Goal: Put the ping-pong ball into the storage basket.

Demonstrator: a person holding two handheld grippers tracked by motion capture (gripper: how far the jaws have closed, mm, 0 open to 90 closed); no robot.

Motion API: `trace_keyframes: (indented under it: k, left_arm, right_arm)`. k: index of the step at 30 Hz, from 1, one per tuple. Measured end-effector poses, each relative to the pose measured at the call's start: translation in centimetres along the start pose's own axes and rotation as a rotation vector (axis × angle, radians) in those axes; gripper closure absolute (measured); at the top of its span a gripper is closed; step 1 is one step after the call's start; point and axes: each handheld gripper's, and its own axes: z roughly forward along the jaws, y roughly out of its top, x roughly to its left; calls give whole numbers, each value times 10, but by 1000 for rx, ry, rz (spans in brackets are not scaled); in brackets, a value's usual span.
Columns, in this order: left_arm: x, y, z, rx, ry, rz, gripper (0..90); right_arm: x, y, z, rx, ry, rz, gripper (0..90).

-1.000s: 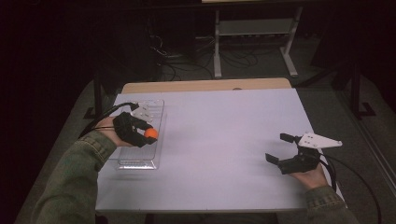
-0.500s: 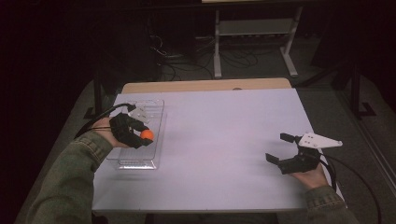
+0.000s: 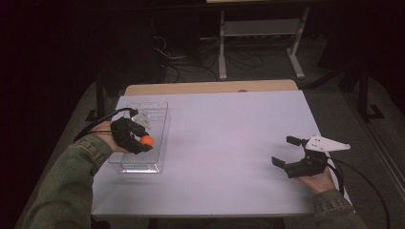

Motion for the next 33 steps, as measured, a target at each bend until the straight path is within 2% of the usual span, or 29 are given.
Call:
trace_keyframes:
  k: [12,22,33]
  left_arm:
    - [0,-2,2,18,1,14,503]
    - [-2,-3,11,42,-14,19,503]
    - [1,-7,18,27,-18,5,503]
  right_arm:
    - [0,0,1,2,1,-1,0]
    - [0,0,1,6,1,-3,0]
    - [0,0,1,6,3,-5,0]
